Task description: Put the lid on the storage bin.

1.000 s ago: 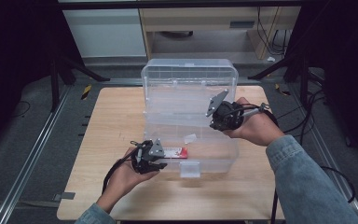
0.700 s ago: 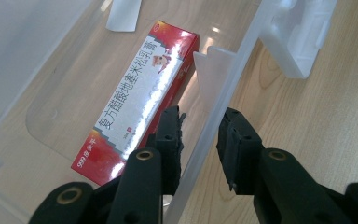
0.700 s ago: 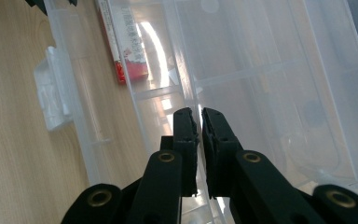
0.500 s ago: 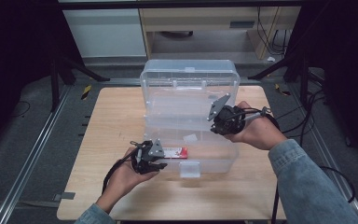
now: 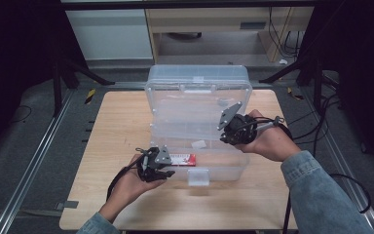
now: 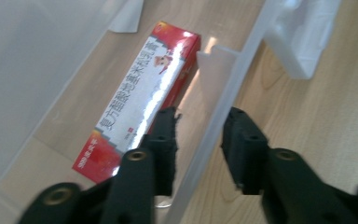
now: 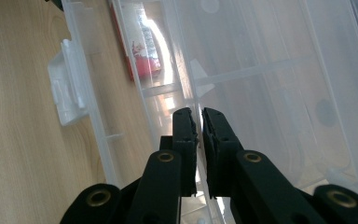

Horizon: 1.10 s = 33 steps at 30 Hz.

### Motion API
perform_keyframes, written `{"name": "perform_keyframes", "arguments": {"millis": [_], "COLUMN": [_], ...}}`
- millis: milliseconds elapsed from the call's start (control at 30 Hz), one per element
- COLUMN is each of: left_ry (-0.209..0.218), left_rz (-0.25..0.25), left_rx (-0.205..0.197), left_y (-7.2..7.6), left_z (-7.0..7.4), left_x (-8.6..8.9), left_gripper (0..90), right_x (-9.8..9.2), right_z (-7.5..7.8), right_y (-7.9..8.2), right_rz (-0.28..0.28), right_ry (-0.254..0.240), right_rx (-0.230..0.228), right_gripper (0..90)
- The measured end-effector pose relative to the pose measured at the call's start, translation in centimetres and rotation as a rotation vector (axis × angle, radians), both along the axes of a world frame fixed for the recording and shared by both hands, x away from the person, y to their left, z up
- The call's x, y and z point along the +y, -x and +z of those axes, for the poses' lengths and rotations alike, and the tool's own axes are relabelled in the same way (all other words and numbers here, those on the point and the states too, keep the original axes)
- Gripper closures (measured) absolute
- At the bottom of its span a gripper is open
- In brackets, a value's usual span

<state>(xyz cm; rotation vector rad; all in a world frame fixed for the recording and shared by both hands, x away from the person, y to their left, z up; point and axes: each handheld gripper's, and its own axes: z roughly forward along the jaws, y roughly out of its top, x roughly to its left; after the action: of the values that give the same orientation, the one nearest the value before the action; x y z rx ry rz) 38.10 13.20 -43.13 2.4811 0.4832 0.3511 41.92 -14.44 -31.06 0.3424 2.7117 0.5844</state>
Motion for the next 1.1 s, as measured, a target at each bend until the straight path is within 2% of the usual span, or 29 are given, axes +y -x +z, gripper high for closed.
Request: {"name": "perform_keyframes", "arguments": {"millis": [100, 133, 200, 233, 267, 300, 400, 433, 533, 633, 767, 800, 833, 900, 1100], "left_ry": [0.02, 0.046, 0.062, 0.084, 0.124, 0.124, 0.202, 0.202, 0.246, 0.309, 0.364, 0.395, 0.395, 0.426, 0.463], "left_rz": [0.013, 0.024, 0.028, 0.045, 0.064, 0.064, 0.08, 0.08, 0.089, 0.088, 0.086, 0.083, 0.083, 0.089, 0.133], "left_rx": [0.007, 0.005, -0.001, -0.006, -0.006, -0.006, 0.01, 0.01, 0.019, 0.02, 0.013, 0.011, 0.011, 0.009, -0.03], "left_y": [0.0, 0.1, 0.2, 0.3, 0.5, 0.5, 1.1, 1.1, 1.8, 2.5, 3.0, 3.2, 3.2, 3.3, 3.0], "left_z": [0.1, 0.4, 0.7, 1.0, 1.6, 1.6, 2.9, 2.9, 4.1, 5.5, 7.1, 7.9, 7.9, 8.5, 9.7], "left_x": [0.2, 0.5, 0.7, 0.9, 1.2, 1.2, 1.8, 1.8, 2.2, 2.6, 3.2, 3.7, 3.7, 4.1, 5.3], "left_gripper": [54.1, 50.5, 46.0, 46.0, 39.7, 39.0, 37.0, 36.1, 32.3, 30.0, 28.9, 30.3, 30.7, 31.9, 39.5], "right_x": [0.0, 0.0, -0.1, -0.1, -0.1, -0.1, -0.1, -0.1, -0.1, -0.3, -0.4, -0.4, -0.4, -0.3, -0.4], "right_z": [0.0, 0.0, 0.0, 0.0, 0.0, 0.0, -0.1, -0.1, -0.2, -0.4, -0.6, -0.7, -0.7, -0.7, -0.7], "right_y": [0.0, 0.0, 0.1, 0.1, 0.1, 0.1, 0.2, 0.2, 0.3, 0.4, 0.6, 0.7, 0.7, 0.8, 0.8], "right_rz": [0.001, 0.0, 0.0, 0.0, 0.0, 0.0, 0.002, 0.002, 0.014, 0.013, 0.004, 0.008, 0.008, 0.006, 0.007], "right_ry": [-0.001, -0.002, -0.002, -0.002, -0.001, -0.001, 0.003, 0.003, 0.002, -0.011, -0.022, -0.017, -0.017, -0.017, -0.014], "right_rx": [-0.001, -0.002, 0.0, 0.0, 0.001, 0.001, -0.006, -0.006, -0.011, -0.007, -0.004, -0.007, -0.007, -0.005, -0.005], "right_gripper": [84.3, 84.3, 84.2, 84.2, 84.1, 84.1, 84.0, 84.0, 84.0, 83.8, 83.6, 83.2, 83.2, 82.9, 82.6]}}
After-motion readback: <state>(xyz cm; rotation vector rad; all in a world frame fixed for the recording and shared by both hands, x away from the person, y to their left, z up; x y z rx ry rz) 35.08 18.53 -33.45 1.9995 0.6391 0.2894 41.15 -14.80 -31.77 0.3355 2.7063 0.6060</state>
